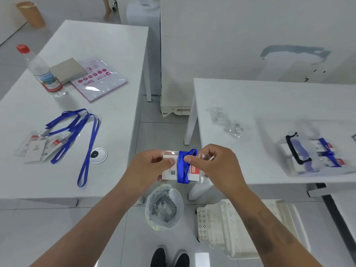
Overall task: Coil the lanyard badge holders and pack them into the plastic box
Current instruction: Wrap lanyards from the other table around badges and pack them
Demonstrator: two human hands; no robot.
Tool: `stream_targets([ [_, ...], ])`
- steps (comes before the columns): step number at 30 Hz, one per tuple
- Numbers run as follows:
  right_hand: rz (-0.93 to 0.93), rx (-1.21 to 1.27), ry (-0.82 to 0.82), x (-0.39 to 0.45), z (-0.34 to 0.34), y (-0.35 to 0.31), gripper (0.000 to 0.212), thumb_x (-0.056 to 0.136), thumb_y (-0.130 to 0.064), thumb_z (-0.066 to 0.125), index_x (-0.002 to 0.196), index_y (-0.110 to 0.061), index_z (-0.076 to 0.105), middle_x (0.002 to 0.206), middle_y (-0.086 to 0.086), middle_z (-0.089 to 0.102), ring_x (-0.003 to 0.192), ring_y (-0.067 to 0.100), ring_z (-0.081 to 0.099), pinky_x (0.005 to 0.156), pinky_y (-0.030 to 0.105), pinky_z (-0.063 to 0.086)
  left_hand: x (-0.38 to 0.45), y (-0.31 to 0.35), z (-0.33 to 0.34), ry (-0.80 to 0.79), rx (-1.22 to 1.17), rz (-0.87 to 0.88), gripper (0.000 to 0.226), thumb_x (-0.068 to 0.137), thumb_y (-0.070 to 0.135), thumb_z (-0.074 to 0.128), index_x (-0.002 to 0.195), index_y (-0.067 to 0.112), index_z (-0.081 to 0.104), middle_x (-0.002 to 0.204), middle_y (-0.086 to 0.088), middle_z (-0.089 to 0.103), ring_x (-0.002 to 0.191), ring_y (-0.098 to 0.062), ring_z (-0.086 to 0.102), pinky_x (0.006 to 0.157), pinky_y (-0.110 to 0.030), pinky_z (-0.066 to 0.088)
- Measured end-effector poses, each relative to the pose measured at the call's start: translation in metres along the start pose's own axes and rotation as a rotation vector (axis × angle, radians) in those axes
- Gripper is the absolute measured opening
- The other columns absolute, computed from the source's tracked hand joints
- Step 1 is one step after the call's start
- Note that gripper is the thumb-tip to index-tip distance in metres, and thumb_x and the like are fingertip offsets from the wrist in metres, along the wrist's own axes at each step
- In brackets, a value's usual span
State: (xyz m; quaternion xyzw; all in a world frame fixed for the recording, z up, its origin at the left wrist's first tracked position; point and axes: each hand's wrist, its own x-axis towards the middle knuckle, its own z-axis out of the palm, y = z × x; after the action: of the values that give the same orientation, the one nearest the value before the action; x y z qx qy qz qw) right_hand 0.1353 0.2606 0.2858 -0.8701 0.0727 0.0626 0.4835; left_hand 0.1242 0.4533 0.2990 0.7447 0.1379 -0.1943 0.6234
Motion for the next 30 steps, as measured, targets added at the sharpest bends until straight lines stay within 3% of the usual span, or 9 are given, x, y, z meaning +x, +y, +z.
stream_targets([
  [4,0.01,-0.051,0.008,0.004,-0.021,0.012,0.041,0.058,-0.067,0.072,0.07,-0.029,0.061,0.065,-0.005,0.062,0.062,0.026,0.062,0.06,0.049,0.056,0.004,0.006,0.022,-0.036,-0.027,-0.023,0.013,0.093,0.014,0.063,0.098,0.018,0.074,0.084,-0.003,0.077,0.075,-0.013,0.074,0.072,-0.029,0.062],
  [8,0.033,-0.067,0.039,0.013,-0.057,0.033,0.036,0.062,-0.062,0.077,0.068,-0.03,0.061,0.063,-0.01,0.061,0.054,0.015,0.055,0.06,0.046,0.055,0.014,0.017,0.06,-0.053,-0.041,-0.025,0.013,0.094,0.015,0.063,0.095,0.021,0.074,0.077,0.001,0.077,0.07,-0.01,0.074,0.061,-0.022,0.06],
  [10,0.03,-0.078,0.058,0.017,-0.077,0.046,0.037,0.064,-0.06,0.078,0.065,-0.027,0.061,0.064,-0.008,0.06,0.055,0.017,0.055,0.06,0.046,0.056,0.019,0.025,0.082,-0.073,-0.034,-0.013,0.012,0.094,0.014,0.063,0.094,0.017,0.074,0.074,0.002,0.076,0.065,-0.007,0.072,0.057,-0.018,0.056],
  [13,0.016,-0.081,0.09,0.025,-0.121,0.075,0.035,0.065,-0.059,0.08,0.065,-0.028,0.062,0.063,-0.008,0.059,0.059,0.019,0.057,0.06,0.045,0.054,0.026,0.037,0.133,-0.081,-0.004,0.003,0.013,0.094,0.012,0.062,0.094,0.016,0.074,0.077,-0.001,0.076,0.064,-0.007,0.07,0.057,-0.019,0.056],
  [18,-0.026,-0.103,0.093,0.035,-0.218,0.139,0.032,0.066,-0.055,0.081,0.066,-0.03,0.062,0.065,-0.009,0.06,0.055,0.006,0.05,0.058,0.034,0.047,0.036,0.051,0.248,-0.003,-0.031,0.004,0.011,0.091,0.007,0.066,0.098,0.013,0.071,0.086,-0.009,0.076,0.063,-0.01,0.068,0.053,-0.02,0.053],
  [25,-0.015,-0.27,0.107,0.055,-0.36,0.217,0.033,0.067,-0.059,0.077,0.071,-0.03,0.061,0.068,-0.008,0.06,0.061,0.008,0.054,0.059,0.031,0.046,0.051,0.08,0.41,0.04,-0.013,-0.014,0.017,0.092,0.012,0.063,0.097,0.022,0.074,0.096,-0.01,0.074,0.085,-0.03,0.071,0.072,-0.033,0.062],
  [30,0.026,-0.425,0.129,0.088,-0.422,0.248,0.038,0.069,-0.065,0.072,0.073,-0.03,0.059,0.069,-0.012,0.061,0.065,0.005,0.057,0.056,0.026,0.042,0.08,0.103,0.483,0.044,-0.026,-0.004,0.024,0.092,0.007,0.06,0.11,0.019,0.071,0.079,0.002,0.065,0.069,-0.015,0.062,0.074,-0.03,0.062],
])
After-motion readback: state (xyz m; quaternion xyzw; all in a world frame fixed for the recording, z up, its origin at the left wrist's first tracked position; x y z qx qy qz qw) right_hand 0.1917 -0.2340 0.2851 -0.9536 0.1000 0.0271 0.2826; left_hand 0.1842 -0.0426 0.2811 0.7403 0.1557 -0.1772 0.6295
